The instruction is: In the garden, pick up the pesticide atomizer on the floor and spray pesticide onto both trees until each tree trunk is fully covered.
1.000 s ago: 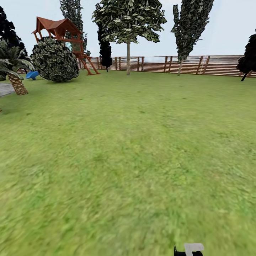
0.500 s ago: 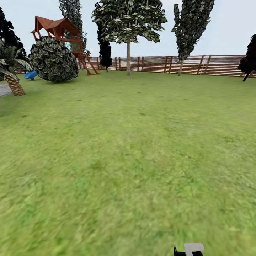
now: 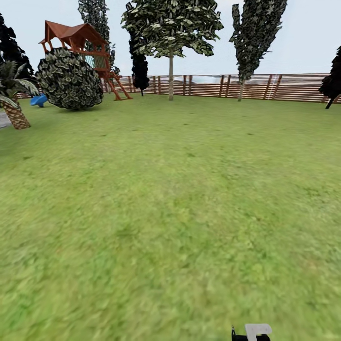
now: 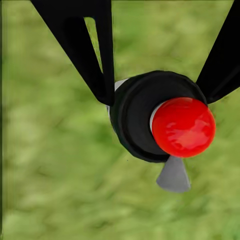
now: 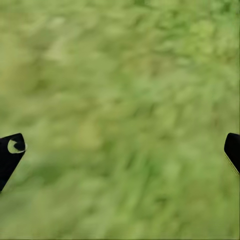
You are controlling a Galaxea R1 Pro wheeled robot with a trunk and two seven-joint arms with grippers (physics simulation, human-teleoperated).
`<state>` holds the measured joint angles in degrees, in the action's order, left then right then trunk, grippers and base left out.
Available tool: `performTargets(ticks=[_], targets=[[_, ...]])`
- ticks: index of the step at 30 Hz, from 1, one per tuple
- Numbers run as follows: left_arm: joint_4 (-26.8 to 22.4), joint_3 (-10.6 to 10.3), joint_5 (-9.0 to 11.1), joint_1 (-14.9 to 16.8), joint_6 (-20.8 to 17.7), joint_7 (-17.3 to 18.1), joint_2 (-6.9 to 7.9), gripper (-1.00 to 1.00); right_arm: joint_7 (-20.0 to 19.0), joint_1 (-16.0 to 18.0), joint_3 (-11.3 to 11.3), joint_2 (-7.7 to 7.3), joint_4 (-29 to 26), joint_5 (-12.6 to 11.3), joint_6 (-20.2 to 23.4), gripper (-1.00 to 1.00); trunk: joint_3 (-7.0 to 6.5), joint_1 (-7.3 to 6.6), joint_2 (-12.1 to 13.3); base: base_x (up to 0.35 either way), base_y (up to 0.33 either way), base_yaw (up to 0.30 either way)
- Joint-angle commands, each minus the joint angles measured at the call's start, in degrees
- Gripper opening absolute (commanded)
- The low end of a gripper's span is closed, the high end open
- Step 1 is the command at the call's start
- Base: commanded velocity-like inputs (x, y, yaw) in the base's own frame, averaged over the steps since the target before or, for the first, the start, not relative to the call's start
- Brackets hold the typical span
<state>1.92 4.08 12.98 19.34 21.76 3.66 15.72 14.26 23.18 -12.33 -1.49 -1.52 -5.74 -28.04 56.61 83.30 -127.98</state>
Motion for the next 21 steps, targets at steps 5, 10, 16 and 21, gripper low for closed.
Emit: performTargets(ticks=[5, 10, 16, 21], targets=[[0.2, 0.3, 0.2, 0.1, 0.3, 0.4, -0.09, -1.0, 0.1, 0.0, -0.5, 0.0, 0.0, -0.6, -0.2, 1.0, 0.05, 0.03, 0.0, 0.34, 0.0, 0.0], [0.2, 0.3, 0.2, 0.1, 0.3, 0.4, -0.07, -1.0, 0.1, 0.0, -0.5, 0.01, 0.0, -0.6, -0.2, 1.0, 0.05, 0.03, 0.0, 0.34, 0.0, 0.0], [0.2, 0.3, 0.2, 0.1, 0.3, 0.4, -0.07, -1.0, 0.1, 0.0, -0.5, 0.01, 0.0, -0.6, -0.2, 1.0, 0.05, 0.03, 0.0, 0.34, 0.0, 0.0], [0.2, 0.3, 0.2, 0.1, 0.3, 0.4, -0.09, -1.0, 0.1, 0.0, -0.5, 0.0, 0.0, -0.6, -0.2, 1.0, 0.05, 0.03, 0.0, 0.34, 0.0, 0.0]])
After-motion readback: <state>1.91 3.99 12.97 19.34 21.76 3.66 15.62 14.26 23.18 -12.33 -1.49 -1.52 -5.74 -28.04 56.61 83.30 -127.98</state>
